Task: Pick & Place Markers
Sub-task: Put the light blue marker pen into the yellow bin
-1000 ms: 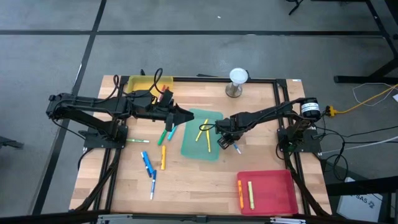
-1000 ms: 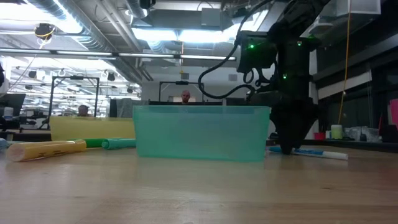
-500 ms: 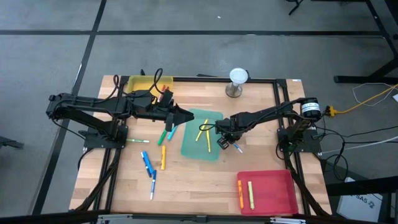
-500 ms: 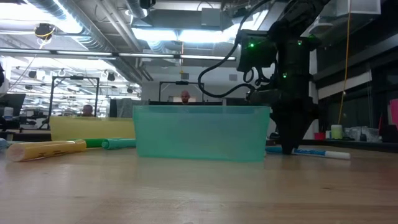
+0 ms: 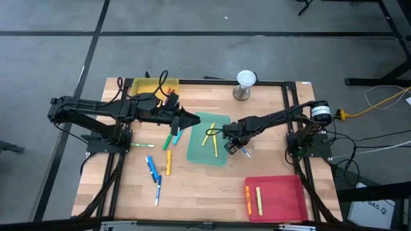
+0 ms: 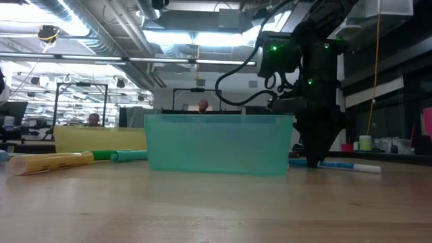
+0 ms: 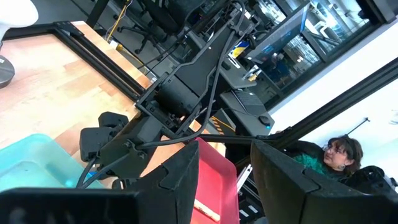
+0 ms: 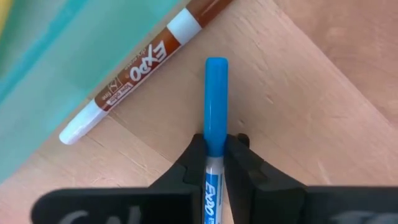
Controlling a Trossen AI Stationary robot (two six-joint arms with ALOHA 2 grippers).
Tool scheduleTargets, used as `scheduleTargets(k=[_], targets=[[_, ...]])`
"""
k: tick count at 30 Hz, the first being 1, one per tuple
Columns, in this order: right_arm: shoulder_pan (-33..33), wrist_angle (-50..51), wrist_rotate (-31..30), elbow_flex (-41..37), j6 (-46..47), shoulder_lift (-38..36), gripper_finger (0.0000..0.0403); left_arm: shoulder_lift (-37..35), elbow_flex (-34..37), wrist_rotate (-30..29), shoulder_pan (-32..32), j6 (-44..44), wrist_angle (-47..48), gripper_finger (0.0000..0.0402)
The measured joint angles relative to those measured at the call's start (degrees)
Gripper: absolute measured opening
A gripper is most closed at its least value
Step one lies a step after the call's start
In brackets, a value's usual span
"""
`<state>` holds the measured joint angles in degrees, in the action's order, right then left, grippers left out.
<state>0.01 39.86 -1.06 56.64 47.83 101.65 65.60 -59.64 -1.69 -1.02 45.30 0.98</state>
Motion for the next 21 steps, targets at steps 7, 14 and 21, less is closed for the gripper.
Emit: scheduleTargets(k=[7, 14, 21], targets=[[0.02, 0.82, -0.71, 0.00, 0.11, -2.30, 0.0035, 0.00, 0.00, 0.01, -0.02, 0.00, -0.01, 0.0141], [0.02, 7.59, -2.85, -0.24, 1.18, -7.64, 0.0035, 0.00, 0.00, 0.02, -0.02, -0.79, -0.57, 0.0141], [0.02, 11.10, -4.35, -0.20, 2.92, -14.79, 0.0035, -0.07, -0.02, 0.02, -0.02, -3.41, -4.09, 0.0141]])
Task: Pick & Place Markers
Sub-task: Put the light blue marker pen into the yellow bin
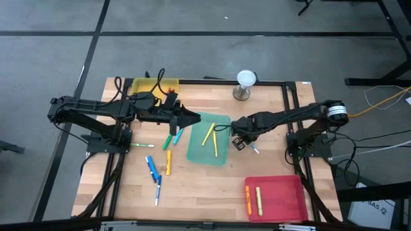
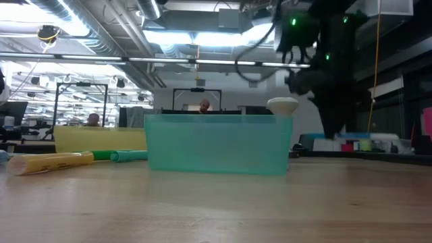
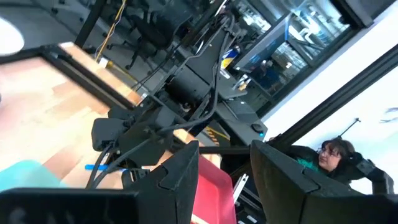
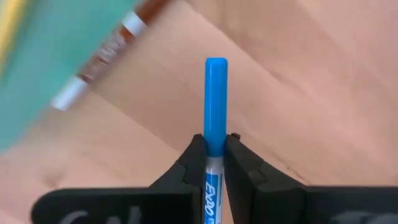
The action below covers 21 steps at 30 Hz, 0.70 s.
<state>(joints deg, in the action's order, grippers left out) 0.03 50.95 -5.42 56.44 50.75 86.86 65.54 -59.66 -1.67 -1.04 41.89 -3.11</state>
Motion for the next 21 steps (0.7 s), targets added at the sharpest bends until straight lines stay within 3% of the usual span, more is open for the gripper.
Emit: scheduleTargets(k=[11, 21], targets=[[0.00, -0.46, -8.84, 9.49, 0.61, -12.58, 0.0035, 0.00, -0.02, -0.01, 0.00, -6.30, -2.50, 0.0141], [0.24, -6.85, -13.21, 25.68, -10.40, -14.54, 0.0035, 0.00, -0.02, -0.04, 0.00, -10.46, -7.63, 0.0141]])
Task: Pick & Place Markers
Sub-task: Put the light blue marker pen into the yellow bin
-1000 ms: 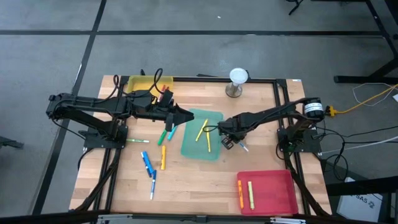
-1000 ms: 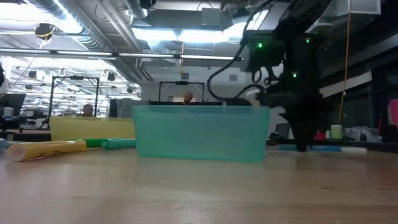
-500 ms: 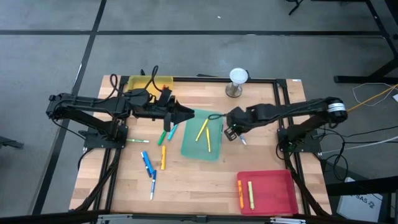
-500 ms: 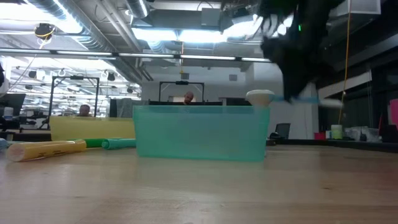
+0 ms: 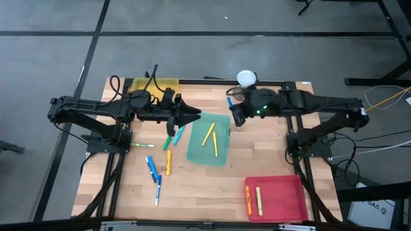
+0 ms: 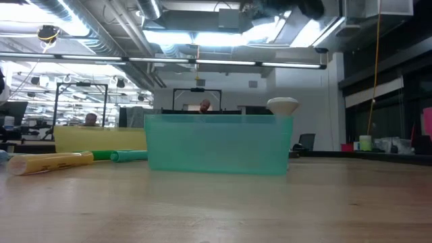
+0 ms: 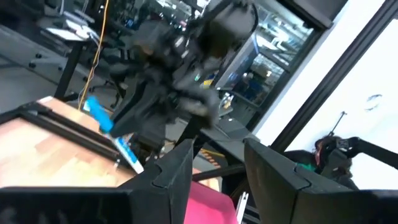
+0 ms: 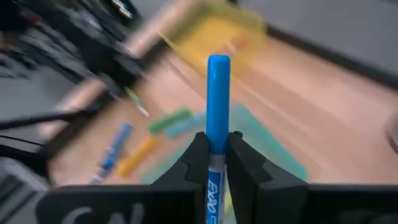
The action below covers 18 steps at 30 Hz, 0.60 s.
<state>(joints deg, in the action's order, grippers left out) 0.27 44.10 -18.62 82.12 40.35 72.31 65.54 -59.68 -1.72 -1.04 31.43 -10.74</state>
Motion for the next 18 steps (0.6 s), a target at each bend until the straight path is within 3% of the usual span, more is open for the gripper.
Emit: scheduleTargets(k=[8, 18], targets=[[1.71, -12.14, 0.00, 6.82, -9.37, 0.09, 0.0035, 0.00, 0.00, -0.07, 0.00, -3.32, -1.99, 0.0141], [2.75, -24.42, 0.84, 7.00, -14.46, 0.72, 0.0035, 0.32, 0.00, 0.35, 0.00, -9.07, -6.26, 0.0170]])
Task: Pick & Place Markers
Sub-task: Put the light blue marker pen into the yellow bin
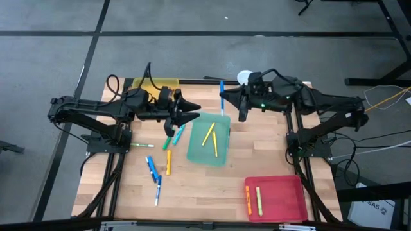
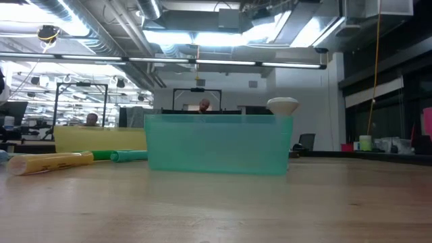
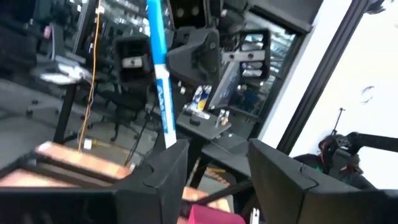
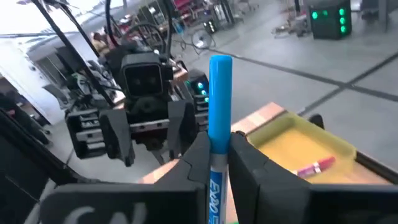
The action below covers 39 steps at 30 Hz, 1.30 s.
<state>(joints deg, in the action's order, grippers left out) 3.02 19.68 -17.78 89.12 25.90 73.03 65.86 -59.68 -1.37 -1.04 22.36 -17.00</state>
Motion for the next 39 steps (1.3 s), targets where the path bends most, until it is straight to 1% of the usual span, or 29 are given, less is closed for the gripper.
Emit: scheduleTargets(k=[8, 12, 17, 23, 39], targets=[[0.42, -6.64, 3.55, 0.00, -2.21, 1.84, 0.0035, 3.13, 0.02, -0.04, 0.00, -0.54, -2.68, 0.0244], [0.58, -8.27, 5.28, 0.00, -2.17, 3.39, 0.0035, 5.50, 0.04, -0.02, 0.19, 1.54, -4.94, 0.0265], [1.50, -9.55, 5.43, 0.00, -1.97, 5.19, 0.0035, 6.83, 0.04, -0.26, 0.42, 3.29, -7.69, 0.0265], [3.03, -9.66, 5.46, 0.00, -0.99, 6.30, 0.0035, 6.93, 0.04, -0.35, 0.39, 3.42, -9.13, 0.0263], [3.33, -10.67, 5.42, -0.02, -0.97, 8.42, 0.0035, 6.93, 0.04, 0.62, 0.39, 5.61, -8.98, 0.0260]])
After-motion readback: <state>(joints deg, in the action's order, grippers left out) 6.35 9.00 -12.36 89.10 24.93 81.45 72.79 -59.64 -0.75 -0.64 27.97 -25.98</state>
